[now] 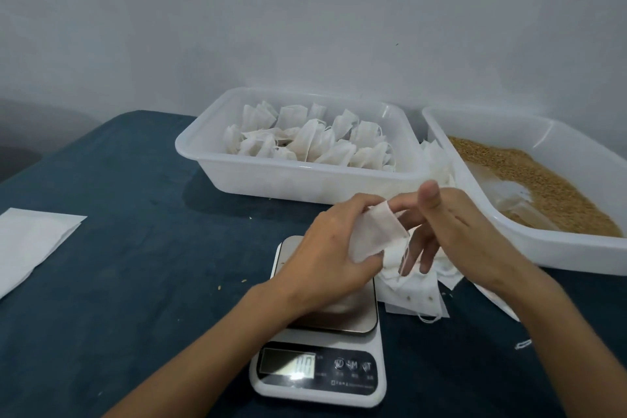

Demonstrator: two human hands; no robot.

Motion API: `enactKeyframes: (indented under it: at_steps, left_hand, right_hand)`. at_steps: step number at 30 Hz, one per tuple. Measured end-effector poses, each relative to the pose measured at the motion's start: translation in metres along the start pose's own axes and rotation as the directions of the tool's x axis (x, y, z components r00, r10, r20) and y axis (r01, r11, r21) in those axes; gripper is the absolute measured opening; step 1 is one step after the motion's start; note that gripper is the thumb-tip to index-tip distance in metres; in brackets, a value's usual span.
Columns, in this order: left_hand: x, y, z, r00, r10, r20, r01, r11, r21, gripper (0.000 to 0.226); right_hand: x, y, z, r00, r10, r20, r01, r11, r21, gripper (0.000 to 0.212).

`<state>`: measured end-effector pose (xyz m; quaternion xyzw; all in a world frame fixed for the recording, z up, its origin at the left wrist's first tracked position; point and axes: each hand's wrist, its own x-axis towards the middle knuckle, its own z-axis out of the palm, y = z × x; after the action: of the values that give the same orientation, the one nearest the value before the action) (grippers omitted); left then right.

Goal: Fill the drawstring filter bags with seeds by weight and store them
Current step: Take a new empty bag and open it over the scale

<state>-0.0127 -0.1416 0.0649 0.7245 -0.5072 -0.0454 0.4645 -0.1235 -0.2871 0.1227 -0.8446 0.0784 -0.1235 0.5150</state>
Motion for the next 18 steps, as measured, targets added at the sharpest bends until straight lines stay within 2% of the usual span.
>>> enactKeyframes:
  at_steps: [3,6,9,11,12,13,14,16,18]
  left_hand:
    - [-0.004,0.005,0.008,0.998,-0.055,0.033,0.060,0.984,-0.166,0.056]
    - [-0.006,0.005,0.008,0.985,-0.170,0.028,0.168,0.916,-0.365,0.044]
    - [-0.004,0.005,0.004,0.974,-0.224,0.017,0.204,0.850,-0.485,0.043]
    - [-0.003,0.006,0.002,0.973,-0.230,0.026,0.208,0.819,-0.535,0.047]
    - [-0.003,0.006,0.002,0.973,-0.228,0.037,0.210,0.805,-0.555,0.048]
    - [-0.003,0.007,0.002,0.972,-0.230,0.047,0.214,0.792,-0.572,0.048]
    - [-0.003,0.007,0.003,0.971,-0.234,0.049,0.218,0.781,-0.585,0.047]
    - [-0.002,0.007,0.004,0.968,-0.250,0.034,0.220,0.772,-0.597,0.042]
    - [-0.001,0.006,0.004,0.964,-0.264,0.016,0.220,0.767,-0.602,0.034]
  right_hand:
    - [0.005,-0.021,0.000,0.991,0.053,0.127,-0.037,0.992,-0.120,0.105]
    - [0.010,-0.040,-0.011,0.992,-0.045,0.118,0.065,0.983,-0.172,0.088]
    - [0.017,-0.039,-0.052,0.978,-0.149,-0.147,0.114,0.968,-0.224,0.059]
    - [0.023,-0.015,-0.090,0.914,-0.173,-0.367,0.043,0.941,-0.337,0.038]
    - [0.026,0.003,-0.113,0.880,-0.153,-0.449,-0.040,0.919,-0.392,0.027]
    - [0.029,0.023,-0.135,0.863,-0.093,-0.496,-0.160,0.882,-0.444,0.020]
    - [0.031,0.041,-0.156,0.858,0.011,-0.513,-0.312,0.805,-0.504,0.024]
    - [0.033,0.079,-0.188,0.826,0.289,-0.485,-0.558,0.548,-0.624,0.054]
    - [0.034,0.109,-0.202,0.778,0.453,-0.436,-0.611,0.384,-0.692,0.073]
